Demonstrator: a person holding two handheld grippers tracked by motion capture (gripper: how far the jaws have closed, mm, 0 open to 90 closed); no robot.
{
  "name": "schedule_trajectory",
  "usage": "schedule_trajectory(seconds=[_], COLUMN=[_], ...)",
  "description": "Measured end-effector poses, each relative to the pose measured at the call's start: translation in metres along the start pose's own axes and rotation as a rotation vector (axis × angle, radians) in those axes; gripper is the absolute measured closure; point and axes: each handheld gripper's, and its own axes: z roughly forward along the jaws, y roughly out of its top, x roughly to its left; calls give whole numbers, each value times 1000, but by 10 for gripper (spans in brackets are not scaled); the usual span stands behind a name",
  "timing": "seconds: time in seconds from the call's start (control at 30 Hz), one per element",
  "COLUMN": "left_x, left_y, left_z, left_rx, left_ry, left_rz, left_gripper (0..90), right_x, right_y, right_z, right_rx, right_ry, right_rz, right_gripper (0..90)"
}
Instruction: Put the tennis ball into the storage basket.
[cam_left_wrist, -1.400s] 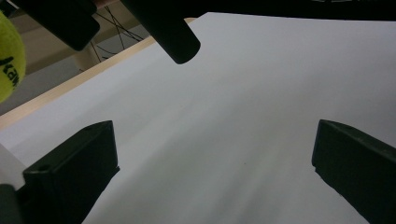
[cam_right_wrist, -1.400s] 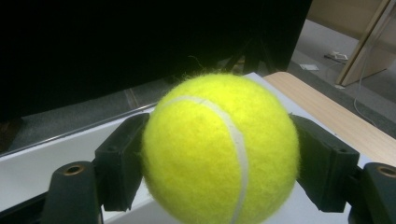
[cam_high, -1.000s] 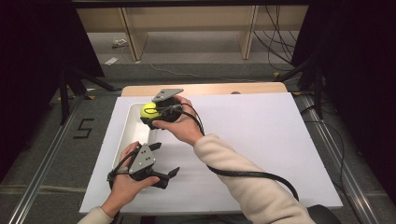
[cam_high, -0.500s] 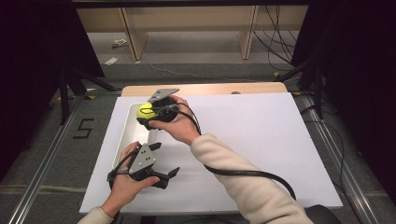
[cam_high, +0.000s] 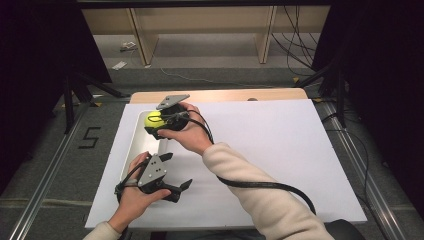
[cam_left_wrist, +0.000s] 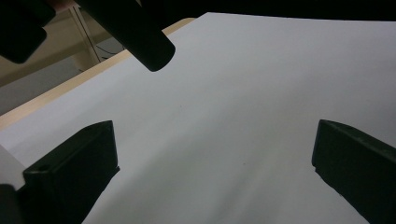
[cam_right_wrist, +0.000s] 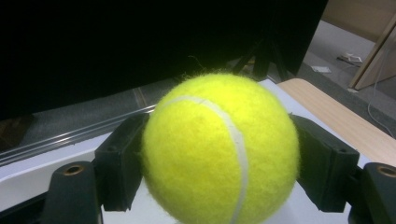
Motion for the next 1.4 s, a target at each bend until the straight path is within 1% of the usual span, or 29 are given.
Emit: schedule_trajectory(seconds=[0.13,0.27,0.43,0.47,0.63,0.83,1.07,1.1,1.2,1.23,1.37,1.4], left_x=[0,0,0,0,0,0,0,0,0,0,0,0], left_y=[0,0,0,0,0,0,0,0,0,0,0,0], left_z=[0,0,0,0,0,0,0,0,0,0,0,0], left_rx=[2,4,3,2,1,1,1,2,1,2,2,2], left_ry=[1,-1,1,0,0,-2,-3,-2,-4,-3,-4,-6], left_rz=[1,2,2,1,3,2,3,8,2,8,12,6], left_gripper=[0,0,0,0,0,0,0,0,0,0,0,0], right_x=[-3,-5,-6,-7,-6,-3,-1,0,1,1,2,2], right_y=[0,0,1,2,4,6,6,6,6,6,5,4], right_z=[2,5,9,10,16,25,35,36,40,41,46,47], right_rx=[4,15,19,22,30,44,75,82,92,103,113,119], right_ry=[2,6,10,14,18,32,49,49,53,56,55,55], right_rz=[0,13,14,8,15,9,3,1,-6,-11,-14,-14], right_gripper=[264,265,264,264,264,263,263,263,262,262,262,262])
